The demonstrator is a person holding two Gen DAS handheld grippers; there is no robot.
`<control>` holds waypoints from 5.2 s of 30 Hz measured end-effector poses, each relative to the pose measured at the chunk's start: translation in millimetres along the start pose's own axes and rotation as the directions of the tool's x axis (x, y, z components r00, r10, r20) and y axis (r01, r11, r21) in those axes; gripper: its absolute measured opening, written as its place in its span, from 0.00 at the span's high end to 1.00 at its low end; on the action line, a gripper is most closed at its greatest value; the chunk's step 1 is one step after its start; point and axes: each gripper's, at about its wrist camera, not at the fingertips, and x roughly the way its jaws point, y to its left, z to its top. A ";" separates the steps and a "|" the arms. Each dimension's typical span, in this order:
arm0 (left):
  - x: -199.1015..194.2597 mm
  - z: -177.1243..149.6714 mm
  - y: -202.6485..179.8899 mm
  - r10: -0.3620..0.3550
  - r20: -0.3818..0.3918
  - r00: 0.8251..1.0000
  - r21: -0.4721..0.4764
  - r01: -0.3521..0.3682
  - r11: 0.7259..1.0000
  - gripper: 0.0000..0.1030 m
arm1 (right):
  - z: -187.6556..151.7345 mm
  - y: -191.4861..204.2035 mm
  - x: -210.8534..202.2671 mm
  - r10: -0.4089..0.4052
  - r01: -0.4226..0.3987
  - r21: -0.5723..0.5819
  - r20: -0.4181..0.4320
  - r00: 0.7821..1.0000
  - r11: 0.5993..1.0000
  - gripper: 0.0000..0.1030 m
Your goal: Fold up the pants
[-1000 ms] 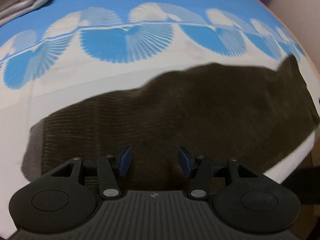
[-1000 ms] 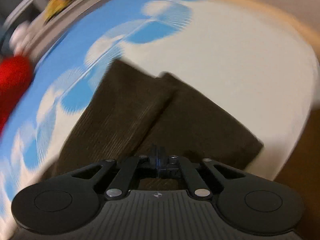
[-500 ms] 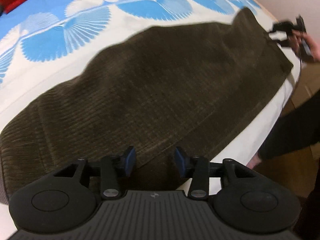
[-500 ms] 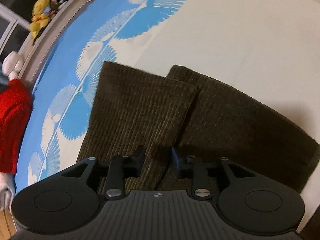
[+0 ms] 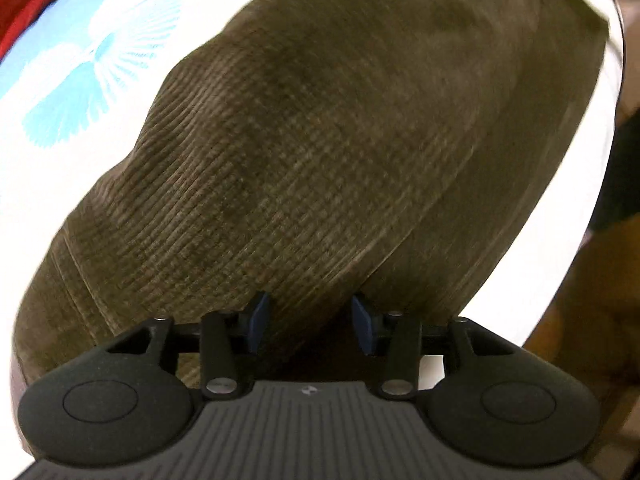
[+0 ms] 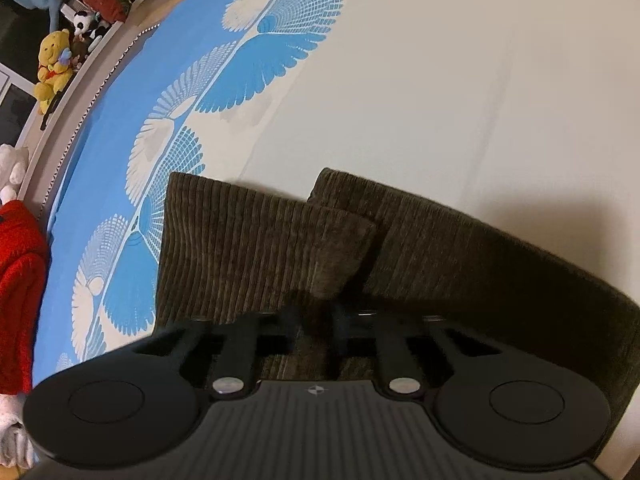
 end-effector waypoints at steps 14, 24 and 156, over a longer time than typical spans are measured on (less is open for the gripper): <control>-71.1 -20.2 17.2 0.107 0.208 0.972 -0.094 -0.089 0.992 0.90 | -4.7 15.3 -135.7 0.191 -0.183 -0.055 0.201 0.961 0.981 0.94; -42.7 -45.1 -15.8 0.036 0.090 0.995 0.119 -0.047 0.992 0.90 | -36.2 -72.0 -115.7 -0.199 0.202 0.149 -0.033 0.979 0.968 0.95; 0.9 32.1 71.8 0.236 0.048 0.971 -0.442 -0.191 0.876 0.50 | -91.1 -53.5 -97.1 -0.199 0.205 -0.361 0.054 0.979 0.910 0.52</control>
